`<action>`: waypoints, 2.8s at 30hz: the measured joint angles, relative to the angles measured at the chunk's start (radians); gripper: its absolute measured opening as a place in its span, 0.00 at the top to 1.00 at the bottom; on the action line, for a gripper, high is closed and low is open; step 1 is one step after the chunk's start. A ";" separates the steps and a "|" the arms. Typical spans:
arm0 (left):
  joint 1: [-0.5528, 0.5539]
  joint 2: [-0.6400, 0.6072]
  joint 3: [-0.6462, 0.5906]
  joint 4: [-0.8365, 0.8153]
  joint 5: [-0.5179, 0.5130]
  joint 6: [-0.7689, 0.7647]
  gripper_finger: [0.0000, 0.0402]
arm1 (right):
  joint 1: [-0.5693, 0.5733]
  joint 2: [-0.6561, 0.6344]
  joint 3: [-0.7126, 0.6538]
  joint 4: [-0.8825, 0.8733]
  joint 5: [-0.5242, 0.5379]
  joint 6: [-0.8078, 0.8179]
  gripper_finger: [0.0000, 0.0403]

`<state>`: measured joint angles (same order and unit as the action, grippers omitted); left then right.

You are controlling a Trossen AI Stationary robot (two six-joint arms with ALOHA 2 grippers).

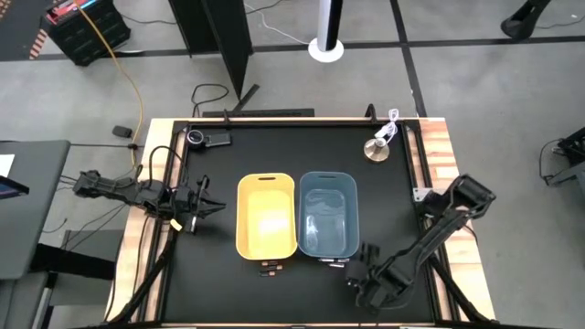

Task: Sort batteries
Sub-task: Put the top right silver battery into the blue bin

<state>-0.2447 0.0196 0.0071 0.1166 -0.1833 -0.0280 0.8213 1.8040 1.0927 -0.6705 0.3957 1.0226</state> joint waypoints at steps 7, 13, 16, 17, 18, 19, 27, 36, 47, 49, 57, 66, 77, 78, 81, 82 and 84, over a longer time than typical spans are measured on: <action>0.000 0.000 0.000 -0.023 0.000 -0.013 0.92 | -0.040 0.015 0.000 -0.015 0.000 -0.055 0.38; 0.000 0.000 0.000 -0.059 0.000 -0.022 0.92 | -0.073 0.017 0.000 -0.014 0.000 -0.106 0.41; 0.000 0.000 0.000 -0.059 0.000 -0.022 0.92 | -0.091 0.017 0.000 -0.013 0.000 -0.116 0.43; 0.000 0.000 0.000 -0.059 0.000 -0.022 0.92 | -0.096 0.017 0.000 -0.012 0.000 -0.121 0.43; 0.000 0.000 0.000 -0.058 0.000 -0.022 0.92 | -0.099 0.017 0.000 -0.010 0.000 -0.127 0.44; 0.000 0.000 0.000 -0.058 0.000 -0.022 0.92 | -0.103 0.017 0.000 -0.007 0.000 -0.133 0.44; 0.000 0.000 0.000 -0.058 0.000 -0.022 0.92 | -0.111 0.017 -0.003 0.009 -0.001 -0.191 0.49; 0.000 0.000 0.000 -0.058 0.000 -0.022 0.92 | -0.110 0.017 -0.034 0.045 -0.005 -0.194 0.55; 0.000 0.000 0.000 -0.058 0.000 -0.022 0.92 | -0.110 0.017 -0.034 0.045 -0.032 -0.194 0.67; 0.000 0.000 0.000 -0.059 0.000 -0.022 0.92 | -0.110 0.017 -0.034 0.038 -0.032 -0.194 0.69; 0.000 0.000 0.000 -0.058 0.000 -0.022 0.92 | -0.117 0.017 -0.034 0.033 -0.033 -0.175 0.71; 0.000 0.000 0.000 -0.058 0.000 -0.022 0.92 | -0.123 0.017 -0.034 0.031 -0.033 -0.148 0.75; 0.000 0.000 0.000 -0.058 0.000 -0.022 0.92 | -0.121 0.017 -0.034 0.032 -0.048 -0.130 0.84; 0.000 0.000 0.000 -0.058 0.000 -0.022 0.92 | -0.121 0.017 -0.034 0.032 -0.049 -0.130 0.84; 0.000 0.000 0.000 -0.059 0.000 -0.022 0.92 | -0.121 0.017 -0.034 0.033 -0.052 -0.130 0.84; 0.000 0.000 0.000 -0.058 0.000 -0.022 0.92 | -0.121 0.017 -0.034 0.034 -0.054 -0.130 0.84; 0.000 0.000 0.000 -0.058 0.000 -0.022 0.92 | -0.121 0.017 -0.034 0.036 -0.055 -0.130 0.84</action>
<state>-0.2447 0.0196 0.0071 0.0582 -0.1833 -0.0498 0.7003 1.8206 1.0592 -0.6347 0.3403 0.8928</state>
